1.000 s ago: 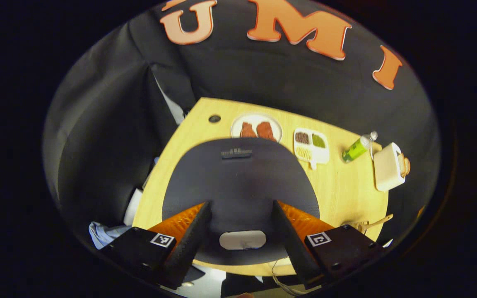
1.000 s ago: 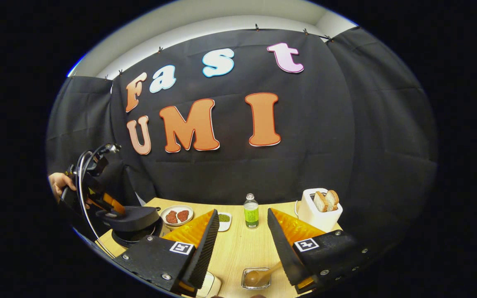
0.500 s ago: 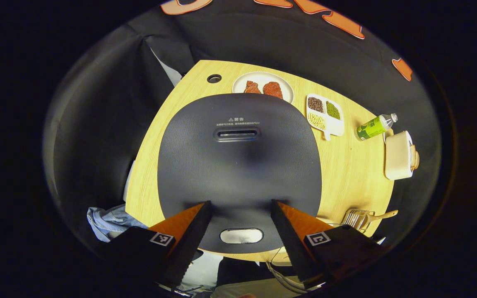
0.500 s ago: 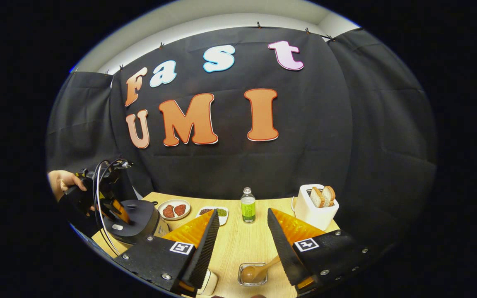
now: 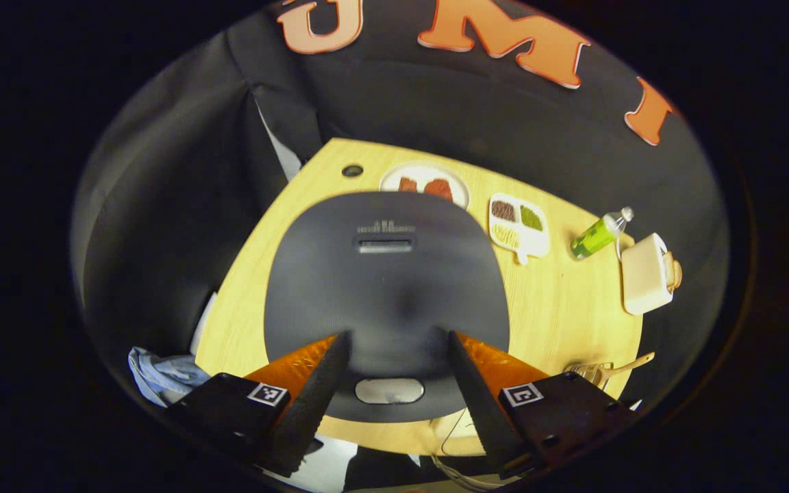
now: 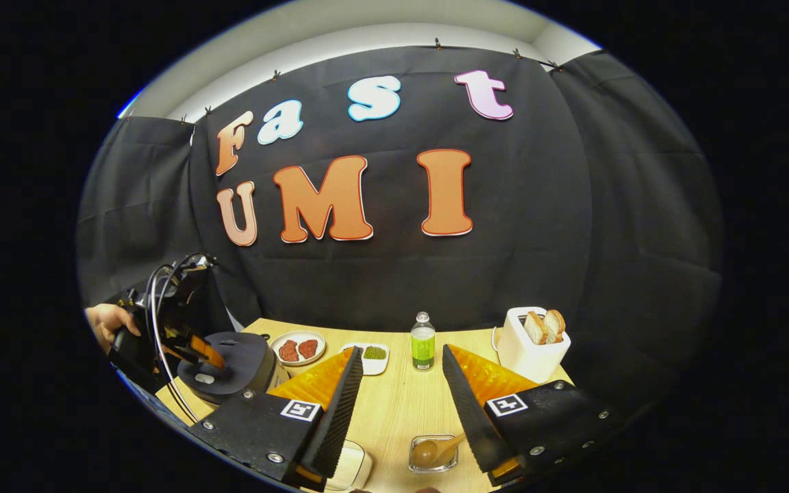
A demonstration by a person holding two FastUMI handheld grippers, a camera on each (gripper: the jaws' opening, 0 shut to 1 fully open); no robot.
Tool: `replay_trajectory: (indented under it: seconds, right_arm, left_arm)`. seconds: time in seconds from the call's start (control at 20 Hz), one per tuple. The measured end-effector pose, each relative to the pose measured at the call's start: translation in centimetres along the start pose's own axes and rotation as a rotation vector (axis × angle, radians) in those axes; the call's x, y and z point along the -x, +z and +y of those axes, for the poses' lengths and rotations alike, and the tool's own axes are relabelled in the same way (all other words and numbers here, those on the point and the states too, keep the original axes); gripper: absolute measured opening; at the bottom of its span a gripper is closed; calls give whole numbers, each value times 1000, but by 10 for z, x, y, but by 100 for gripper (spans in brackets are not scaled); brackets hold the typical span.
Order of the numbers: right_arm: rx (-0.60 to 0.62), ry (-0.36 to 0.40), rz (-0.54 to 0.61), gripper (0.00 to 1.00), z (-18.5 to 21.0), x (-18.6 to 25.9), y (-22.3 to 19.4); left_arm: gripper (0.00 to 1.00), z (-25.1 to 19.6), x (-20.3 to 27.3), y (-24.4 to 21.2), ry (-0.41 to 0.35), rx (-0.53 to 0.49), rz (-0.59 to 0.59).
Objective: Close the left gripper, press the button to open the rice cooker; take a wooden spoon from the chopstick holder with the right hand, scoop a spoonful of rice and pour it into the rice cooker, then put the wooden spoon back into the chopstick holder.
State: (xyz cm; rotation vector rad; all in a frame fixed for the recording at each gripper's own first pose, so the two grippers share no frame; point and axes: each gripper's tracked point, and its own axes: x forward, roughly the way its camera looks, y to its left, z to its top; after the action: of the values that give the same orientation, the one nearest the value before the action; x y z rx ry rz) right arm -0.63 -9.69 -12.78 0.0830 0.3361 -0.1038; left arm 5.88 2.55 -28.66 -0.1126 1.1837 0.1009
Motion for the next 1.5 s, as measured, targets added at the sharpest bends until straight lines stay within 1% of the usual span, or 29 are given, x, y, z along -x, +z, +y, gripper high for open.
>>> replay_trajectory:
  seconds: [0.1, 0.15, 0.25, 0.35, 0.5, 0.7, 0.8, 0.9, 1.0, 1.25, 1.3, 1.5]
  right_arm:
    - [0, 6, -24, 74, 8, 0, 9]
    - [4, 3, -33, 74, 9, -1, 13]
    - [13, 2, -51, 74, 13, 1, 19]
    - [10, 5, -69, 74, 17, 2, 26]
    - [-1, 7, -93, 74, 20, 6, 32]
    - [-12, -5, -126, 74, 20, 8, 41]
    - [-13, -8, -144, 74, 22, 10, 48]
    - [-12, -11, -166, 74, 24, 13, 54]
    - [1, -12, -179, 74, 26, 13, 57]
    - [18, -17, -196, 74, 29, 11, 63]
    - [21, -21, -197, 83, 28, 10, 63]
    - [31, -22, -196, 83, 29, 10, 62]
  left_arm:
    - [98, -6, 27, 31, -11, -39, -172]
    - [98, -13, 45, 48, -34, -53, -272]
    - [97, -18, 85, 74, -68, -80, -456]
    - [97, -21, 128, 92, -78, -110, -635]
    - [97, -19, 179, 97, -59, -150, -862]
    - [98, -16, 228, 83, -51, -179, -1055]
    - [98, -15, 243, 74, -55, -174, -1116]
    - [99, -18, 250, 68, -83, -165, -1148]
    - [99, -16, 251, 61, -96, -158, -1145]
    - [100, -9, 259, 61, -92, -144, -1160]
    - [100, -7, 260, 62, -91, -144, -1168]
    - [97, -9, 265, 66, -98, -147, -1196]
